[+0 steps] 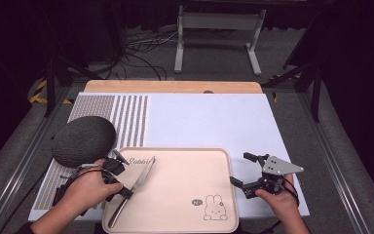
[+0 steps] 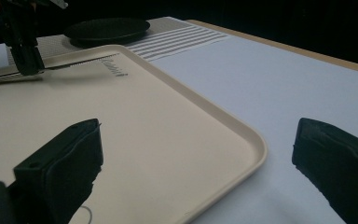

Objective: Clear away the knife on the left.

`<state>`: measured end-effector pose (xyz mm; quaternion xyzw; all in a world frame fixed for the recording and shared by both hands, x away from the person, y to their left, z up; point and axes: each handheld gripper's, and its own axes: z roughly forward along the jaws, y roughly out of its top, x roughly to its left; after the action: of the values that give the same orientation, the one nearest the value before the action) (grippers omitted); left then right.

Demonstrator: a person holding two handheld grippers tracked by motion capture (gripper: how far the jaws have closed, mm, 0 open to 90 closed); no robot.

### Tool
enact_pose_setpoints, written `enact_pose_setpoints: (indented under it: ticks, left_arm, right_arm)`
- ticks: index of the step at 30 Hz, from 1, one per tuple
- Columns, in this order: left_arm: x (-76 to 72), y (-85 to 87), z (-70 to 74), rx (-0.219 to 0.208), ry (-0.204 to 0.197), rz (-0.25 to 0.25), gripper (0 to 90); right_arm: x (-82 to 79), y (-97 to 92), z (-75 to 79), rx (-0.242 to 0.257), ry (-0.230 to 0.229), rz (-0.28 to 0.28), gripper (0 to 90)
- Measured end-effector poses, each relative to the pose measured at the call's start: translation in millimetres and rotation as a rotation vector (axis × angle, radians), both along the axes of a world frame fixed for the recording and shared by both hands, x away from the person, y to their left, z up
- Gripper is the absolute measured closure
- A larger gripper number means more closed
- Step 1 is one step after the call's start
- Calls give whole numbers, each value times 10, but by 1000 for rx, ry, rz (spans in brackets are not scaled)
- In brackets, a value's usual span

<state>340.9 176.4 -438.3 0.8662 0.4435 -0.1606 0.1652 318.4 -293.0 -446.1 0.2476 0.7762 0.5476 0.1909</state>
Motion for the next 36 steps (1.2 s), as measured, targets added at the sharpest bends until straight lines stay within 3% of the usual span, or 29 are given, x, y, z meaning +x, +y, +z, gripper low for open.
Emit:
enact_pose_setpoints:
  ticks: [8, 22, 26, 27, 28, 30, 31, 32, 33, 34, 35, 36]
  left_arm:
    - [32, 12, -47, 10, 33, 14, 803]
    - [22, 15, -71, 20, 17, 4, 800]
    - [10, 10, -49, 28, -25, -14, 788]
    - [7, 11, -35, 28, -35, -17, 748]
    - [-1, 13, -7, 20, -72, -18, 720]
    - [-6, 13, 9, 12, -92, -18, 641]
    - [-12, 13, 22, 7, -117, -23, 641]
    - [-20, 11, 29, -6, -151, -36, 588]
    - [-29, 8, 33, -26, -187, -48, 415]
    - [-43, -7, 49, -49, -253, -61, 355]
    - [-48, -16, 52, -62, -283, -75, 293]
    - [-48, -16, 52, -62, -283, -75, 233]
  right_arm:
    - [1, -2, 0, 6, 2, 2, 26]
    - [-1, 0, 0, 7, 2, 5, 26]
    - [3, -4, -7, 2, 6, 5, 26]
    - [3, -3, -9, 0, 6, 7, 26]
    - [2, -2, -10, 2, 5, 7, 26]
    - [2, -3, -9, 3, 4, 7, 26]
    - [2, -3, -9, 3, 4, 7, 26]
    - [1, -3, -9, 3, 4, 8, 26]
    - [1, -3, -11, 0, 4, 7, 26]
    - [2, -2, -12, 0, 4, 7, 26]
    - [2, -1, -12, 0, 5, 7, 26]
    - [2, -1, -12, 0, 5, 7, 26]
